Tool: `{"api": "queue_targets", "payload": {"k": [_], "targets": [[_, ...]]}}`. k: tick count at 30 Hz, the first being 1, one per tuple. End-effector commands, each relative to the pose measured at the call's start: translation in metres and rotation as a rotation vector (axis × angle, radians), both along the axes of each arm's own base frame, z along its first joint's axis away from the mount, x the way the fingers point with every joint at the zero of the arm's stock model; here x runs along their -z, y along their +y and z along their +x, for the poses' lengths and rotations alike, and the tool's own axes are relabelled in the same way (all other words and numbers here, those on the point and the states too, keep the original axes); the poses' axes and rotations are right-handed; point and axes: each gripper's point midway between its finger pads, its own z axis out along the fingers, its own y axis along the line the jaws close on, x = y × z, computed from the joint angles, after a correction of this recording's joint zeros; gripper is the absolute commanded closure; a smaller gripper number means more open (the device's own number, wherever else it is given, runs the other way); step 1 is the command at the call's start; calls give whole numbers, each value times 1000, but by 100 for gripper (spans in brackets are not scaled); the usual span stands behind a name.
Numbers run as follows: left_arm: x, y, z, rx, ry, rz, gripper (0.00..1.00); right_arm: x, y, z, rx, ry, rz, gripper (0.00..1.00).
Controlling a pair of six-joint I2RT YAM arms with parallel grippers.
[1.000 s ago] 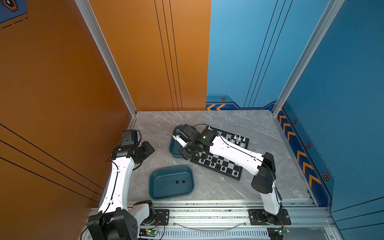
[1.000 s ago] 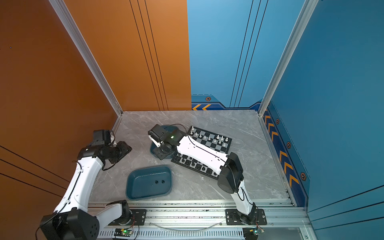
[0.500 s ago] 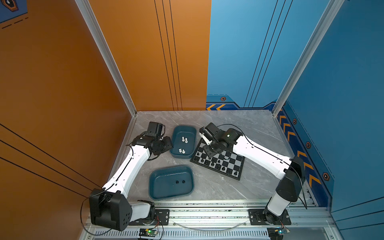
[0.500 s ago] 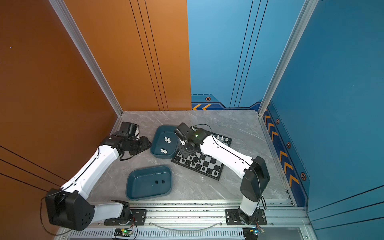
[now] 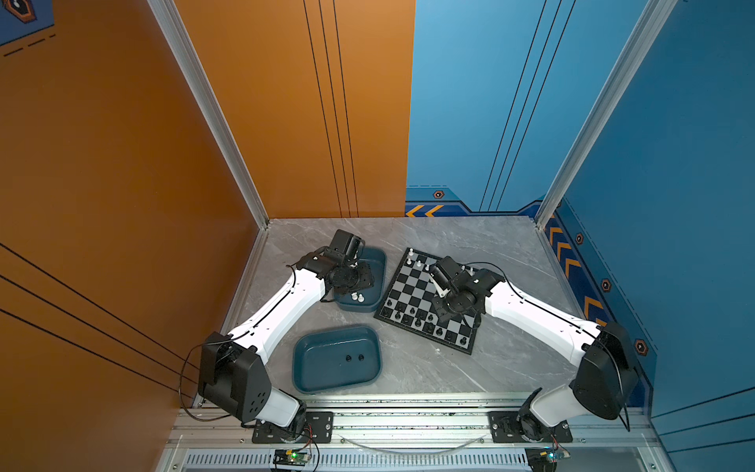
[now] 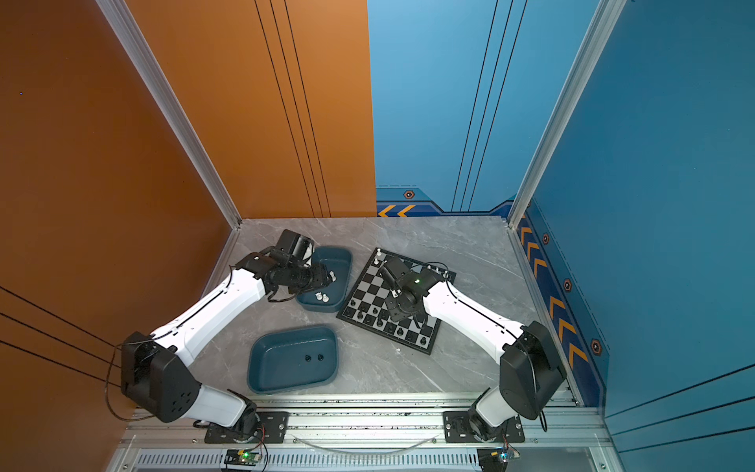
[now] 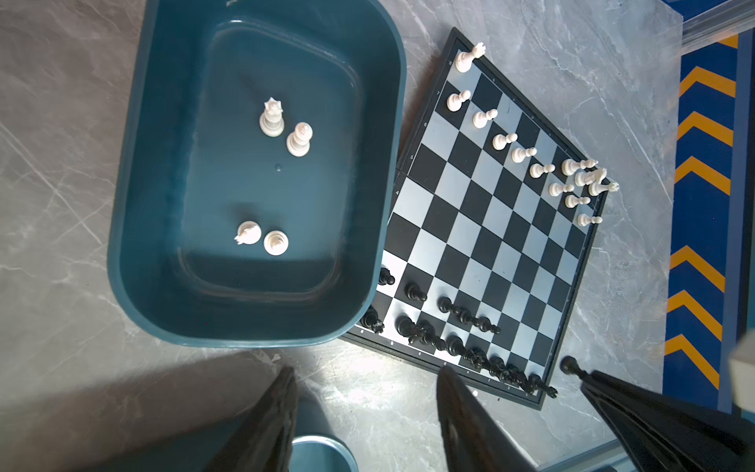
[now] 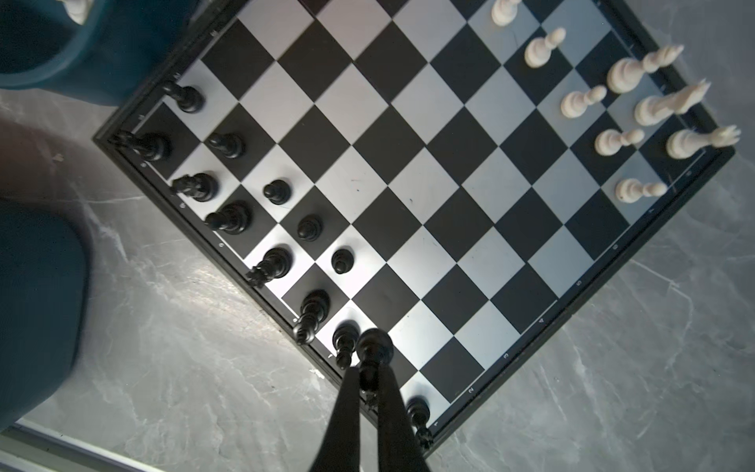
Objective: Set up the chess pieces on the board
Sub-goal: 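Lower the black pawn onto a near-row square with the right gripper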
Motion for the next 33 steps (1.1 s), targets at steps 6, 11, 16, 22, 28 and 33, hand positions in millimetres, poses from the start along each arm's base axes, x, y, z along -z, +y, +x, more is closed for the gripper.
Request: {"api": "queue_targets", "payload": {"k": [6, 11, 16, 22, 28, 33], "targets": [[-8, 4, 4, -32, -21, 16, 44, 20, -11, 4, 67, 9, 41, 91], [-7, 5, 4, -28, -15, 26, 44, 32, -8, 3, 74, 28, 54, 91], [-9, 7, 6, -23, -16, 35, 45, 44, -4, 3, 79, 47, 58, 91], [-11, 11, 9, -29, -14, 37, 45, 57, -5, 0, 86, 71, 44, 91], [-9, 15, 8, -35, -7, 40, 46, 67, -6, 0, 88, 84, 31, 91], [-9, 18, 9, -39, -5, 40, 46, 72, -5, 2, 89, 93, 21, 91]]}}
